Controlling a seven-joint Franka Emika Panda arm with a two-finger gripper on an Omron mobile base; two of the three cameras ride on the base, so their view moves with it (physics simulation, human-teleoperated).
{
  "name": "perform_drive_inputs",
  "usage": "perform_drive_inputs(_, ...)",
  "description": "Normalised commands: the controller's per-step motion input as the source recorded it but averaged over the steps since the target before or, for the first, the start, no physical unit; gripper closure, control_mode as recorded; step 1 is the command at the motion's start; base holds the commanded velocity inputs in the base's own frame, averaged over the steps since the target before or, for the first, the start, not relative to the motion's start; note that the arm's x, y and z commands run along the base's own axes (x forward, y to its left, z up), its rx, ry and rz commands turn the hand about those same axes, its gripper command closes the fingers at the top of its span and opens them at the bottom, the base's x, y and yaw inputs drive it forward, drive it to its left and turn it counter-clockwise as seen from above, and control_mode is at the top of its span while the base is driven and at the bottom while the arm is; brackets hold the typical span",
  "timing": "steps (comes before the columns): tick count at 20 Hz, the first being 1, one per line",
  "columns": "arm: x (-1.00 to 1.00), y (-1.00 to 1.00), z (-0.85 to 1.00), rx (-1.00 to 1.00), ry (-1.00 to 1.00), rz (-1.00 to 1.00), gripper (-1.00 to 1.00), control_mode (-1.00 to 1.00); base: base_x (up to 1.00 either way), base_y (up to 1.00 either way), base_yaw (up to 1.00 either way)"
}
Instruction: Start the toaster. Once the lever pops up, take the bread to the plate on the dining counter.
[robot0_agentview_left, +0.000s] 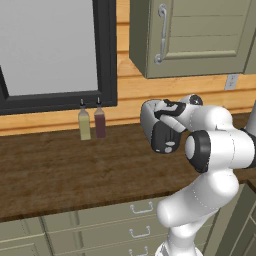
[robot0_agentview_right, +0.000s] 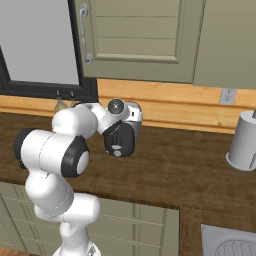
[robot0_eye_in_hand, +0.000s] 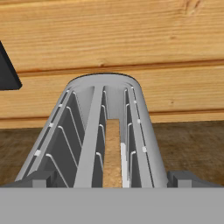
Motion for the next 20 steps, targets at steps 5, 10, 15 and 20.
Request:
perform_drive_inputs(5, 0.00, 0.00, 0.00, 0.00, 0.00, 0.00, -1.00, -1.00, 0.00, 0.00, 0.00)
perform_drive_inputs(10, 0.00, 0.00, 0.00, 0.00, 0.00, 0.00, -1.00, -1.00, 0.00, 0.00, 0.00)
perform_drive_inputs(15, 0.00, 0.00, 0.00, 0.00, 0.00, 0.00, -1.00, -1.00, 0.00, 0.00, 0.00)
perform_drive_inputs(20, 0.00, 0.00, 0.00, 0.00, 0.00, 0.00, -1.00, -1.00, 0.00, 0.00, 0.00)
